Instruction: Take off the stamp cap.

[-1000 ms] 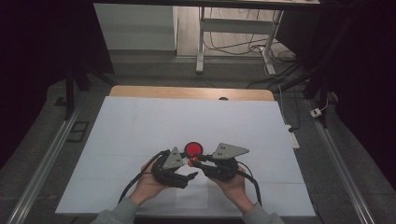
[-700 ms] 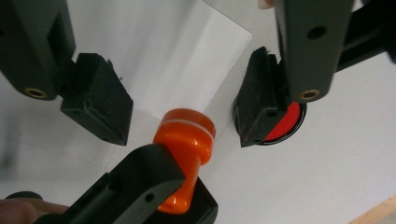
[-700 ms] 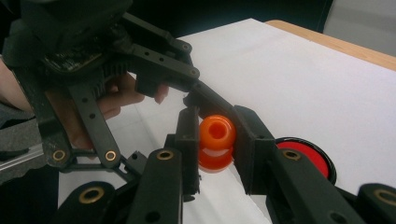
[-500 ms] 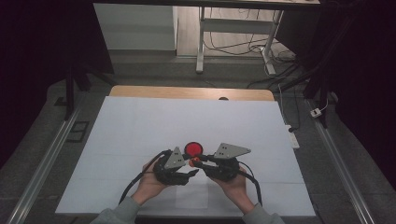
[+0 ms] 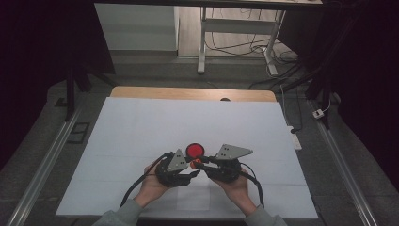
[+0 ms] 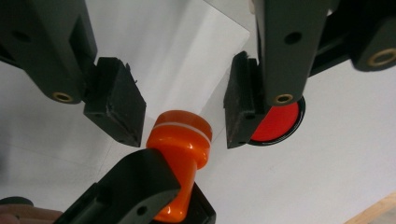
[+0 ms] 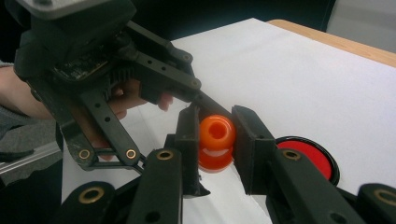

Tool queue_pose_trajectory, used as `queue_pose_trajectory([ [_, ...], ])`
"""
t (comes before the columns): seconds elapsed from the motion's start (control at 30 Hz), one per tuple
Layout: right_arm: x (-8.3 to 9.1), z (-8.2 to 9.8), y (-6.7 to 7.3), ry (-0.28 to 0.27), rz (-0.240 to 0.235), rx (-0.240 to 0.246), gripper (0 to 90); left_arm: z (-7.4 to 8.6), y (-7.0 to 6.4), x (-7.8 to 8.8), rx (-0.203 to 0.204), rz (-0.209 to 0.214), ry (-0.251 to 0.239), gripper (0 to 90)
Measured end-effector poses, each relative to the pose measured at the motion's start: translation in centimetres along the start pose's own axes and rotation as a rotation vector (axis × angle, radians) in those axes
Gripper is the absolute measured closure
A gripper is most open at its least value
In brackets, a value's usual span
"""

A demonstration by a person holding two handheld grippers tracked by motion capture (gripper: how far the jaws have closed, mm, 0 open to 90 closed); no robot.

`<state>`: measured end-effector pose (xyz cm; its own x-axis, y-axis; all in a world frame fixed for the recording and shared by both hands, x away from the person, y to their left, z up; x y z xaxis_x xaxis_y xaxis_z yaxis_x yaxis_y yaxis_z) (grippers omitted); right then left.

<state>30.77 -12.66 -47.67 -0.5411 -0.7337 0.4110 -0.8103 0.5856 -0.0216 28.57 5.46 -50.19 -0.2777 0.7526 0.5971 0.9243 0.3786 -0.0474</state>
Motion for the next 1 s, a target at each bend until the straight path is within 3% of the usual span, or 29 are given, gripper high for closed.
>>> queue_pose_trajectory([
  [1.0,-0.14,0.06,0.18,-0.003,-0.009,-0.009,71.7,0.10,-0.19,-0.17,-0.040,-0.033,0.013,63.2],
])
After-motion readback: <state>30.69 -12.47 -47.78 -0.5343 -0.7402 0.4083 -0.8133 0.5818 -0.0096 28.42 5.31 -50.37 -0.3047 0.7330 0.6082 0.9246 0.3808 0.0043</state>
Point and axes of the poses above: each handheld gripper's, and its own axes: x roughly backward along the jaws, z roughly out of its underside, y roughly to its left, the point moved 2 cm from there along -x, roughly forward along the jaws, and after that the axes turned 13 degrees about z, right-handed, at the moved point
